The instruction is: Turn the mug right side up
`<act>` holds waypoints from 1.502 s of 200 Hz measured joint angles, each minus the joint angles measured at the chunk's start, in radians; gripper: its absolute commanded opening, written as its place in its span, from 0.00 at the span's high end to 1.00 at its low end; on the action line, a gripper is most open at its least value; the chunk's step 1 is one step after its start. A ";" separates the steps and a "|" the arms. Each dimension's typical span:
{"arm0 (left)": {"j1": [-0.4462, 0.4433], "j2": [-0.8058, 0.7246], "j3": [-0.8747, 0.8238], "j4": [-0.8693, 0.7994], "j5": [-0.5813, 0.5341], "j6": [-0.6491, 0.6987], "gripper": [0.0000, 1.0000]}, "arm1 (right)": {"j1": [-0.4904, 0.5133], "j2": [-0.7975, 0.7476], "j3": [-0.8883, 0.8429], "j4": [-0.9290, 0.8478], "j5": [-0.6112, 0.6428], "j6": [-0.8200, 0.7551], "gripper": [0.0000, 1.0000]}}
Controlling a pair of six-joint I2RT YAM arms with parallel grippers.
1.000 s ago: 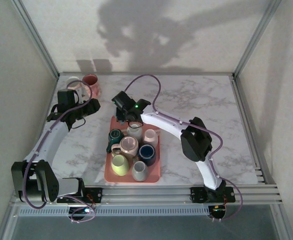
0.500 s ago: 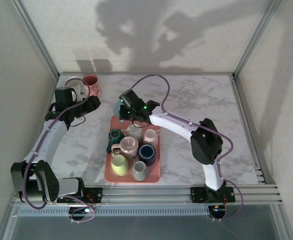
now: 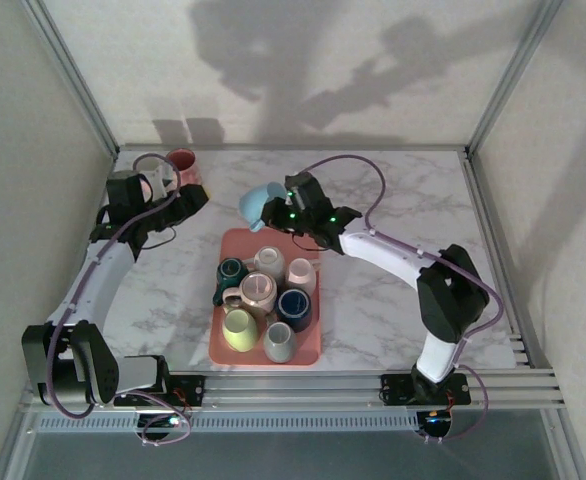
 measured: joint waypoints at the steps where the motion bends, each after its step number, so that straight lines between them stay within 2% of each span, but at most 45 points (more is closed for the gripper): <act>1: 0.000 0.000 -0.001 0.003 0.002 -0.002 0.42 | -0.003 -0.003 -0.004 0.006 -0.003 0.002 1.00; 37: -0.003 -0.006 -0.060 0.104 0.104 -0.126 0.41 | -0.058 -0.065 -0.077 0.132 -0.075 0.069 1.00; 99: -0.069 -0.005 -0.069 0.264 0.180 -0.339 0.44 | -0.134 -0.105 -0.130 0.377 -0.201 0.190 1.00; 150: -0.146 0.008 -0.065 0.414 0.188 -0.519 0.44 | -0.137 -0.105 -0.131 0.514 -0.272 0.268 1.00; 192: -0.160 0.009 -0.065 0.540 0.182 -0.651 0.46 | -0.137 -0.099 -0.131 0.587 -0.297 0.316 1.00; 270: -0.188 0.050 -0.065 0.597 0.175 -0.717 0.44 | -0.135 -0.089 -0.131 0.629 -0.327 0.357 1.00; 300: -0.198 0.061 -0.065 0.598 0.171 -0.721 0.47 | -0.126 -0.089 -0.131 0.636 -0.327 0.365 1.00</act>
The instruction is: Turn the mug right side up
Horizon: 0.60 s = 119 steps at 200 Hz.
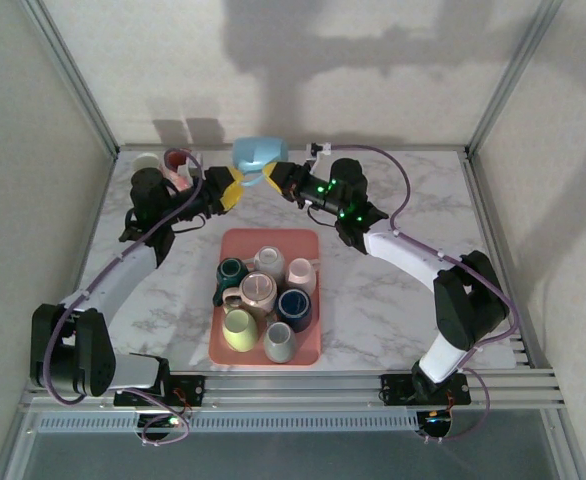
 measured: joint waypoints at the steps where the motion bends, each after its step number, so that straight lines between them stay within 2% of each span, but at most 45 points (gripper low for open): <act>1: 0.000 0.000 0.000 0.000 -0.001 0.000 0.47 | 0.000 0.000 0.000 0.000 0.000 0.000 1.00; 72: -0.013 0.006 0.000 0.078 -0.029 -0.064 0.57 | 0.024 0.006 0.001 0.027 -0.007 0.012 1.00; 119: -0.017 0.007 -0.003 0.117 -0.048 -0.104 0.69 | 0.024 0.006 0.004 0.053 -0.011 0.025 1.00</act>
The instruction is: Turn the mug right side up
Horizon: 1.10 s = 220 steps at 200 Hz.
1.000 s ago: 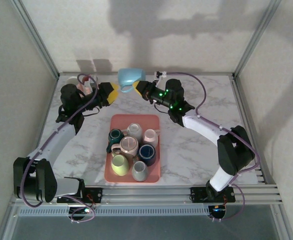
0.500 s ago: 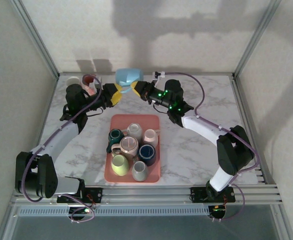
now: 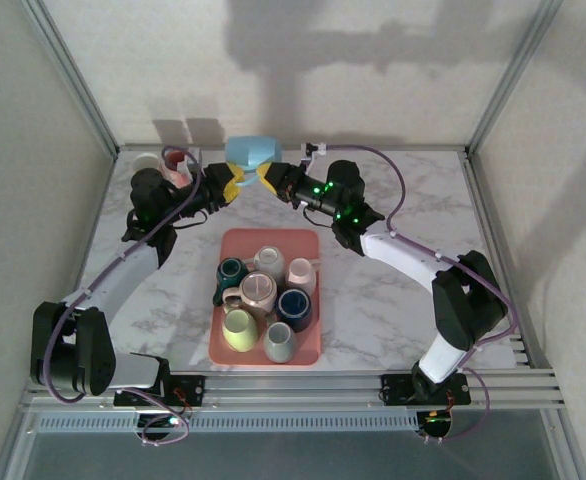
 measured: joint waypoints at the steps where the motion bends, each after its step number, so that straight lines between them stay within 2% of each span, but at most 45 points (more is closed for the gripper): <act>1: 0.000 0.000 0.000 0.001 0.000 -0.001 0.70 | 0.000 0.000 0.000 0.001 0.000 0.000 1.00; 48: -0.006 0.004 -0.006 0.031 -0.015 -0.027 0.97 | 0.000 0.000 0.000 0.023 0.002 0.000 1.00; 57: -0.007 0.004 -0.007 0.034 -0.016 -0.024 1.00 | 0.000 0.000 0.000 0.026 0.002 0.000 1.00; 113: -0.008 0.004 -0.007 0.037 -0.019 -0.014 1.00 | 0.000 0.000 0.000 0.028 0.008 0.000 0.99; 147: -0.011 0.004 -0.007 0.039 -0.027 -0.006 1.00 | 0.000 0.000 0.000 0.027 0.012 -0.001 0.83; 220: -0.030 -0.029 -0.006 0.021 -0.073 0.125 1.00 | 0.001 -0.011 -0.011 0.038 0.019 -0.032 0.63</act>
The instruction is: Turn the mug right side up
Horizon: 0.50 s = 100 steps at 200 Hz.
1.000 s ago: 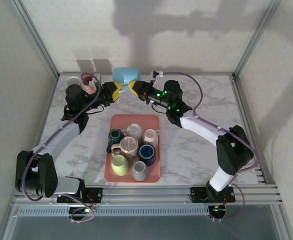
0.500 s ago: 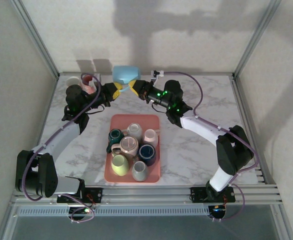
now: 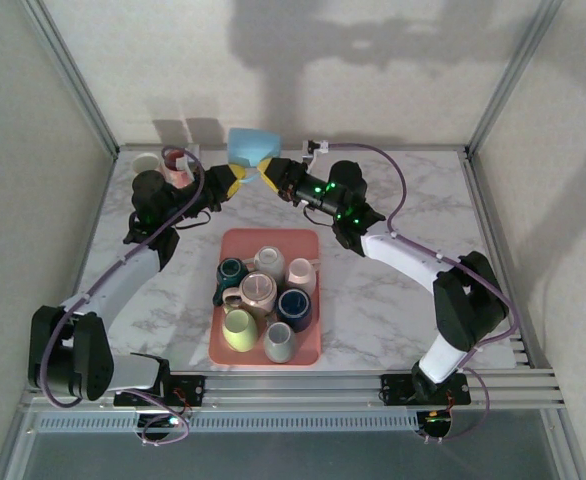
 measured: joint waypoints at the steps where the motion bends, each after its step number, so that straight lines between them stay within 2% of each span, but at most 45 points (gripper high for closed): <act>1: 0.000 0.000 0.000 0.000 0.000 0.002 1.00 | 0.000 0.000 -0.001 0.000 0.000 -0.001 0.62; 43: -0.001 -0.019 0.036 -0.109 -0.037 0.155 1.00 | 0.000 -0.050 -0.039 -0.032 0.001 -0.062 0.49; 100: -0.003 -0.027 0.109 -0.322 -0.103 0.409 1.00 | -0.021 -0.166 -0.076 -0.207 0.027 -0.196 0.46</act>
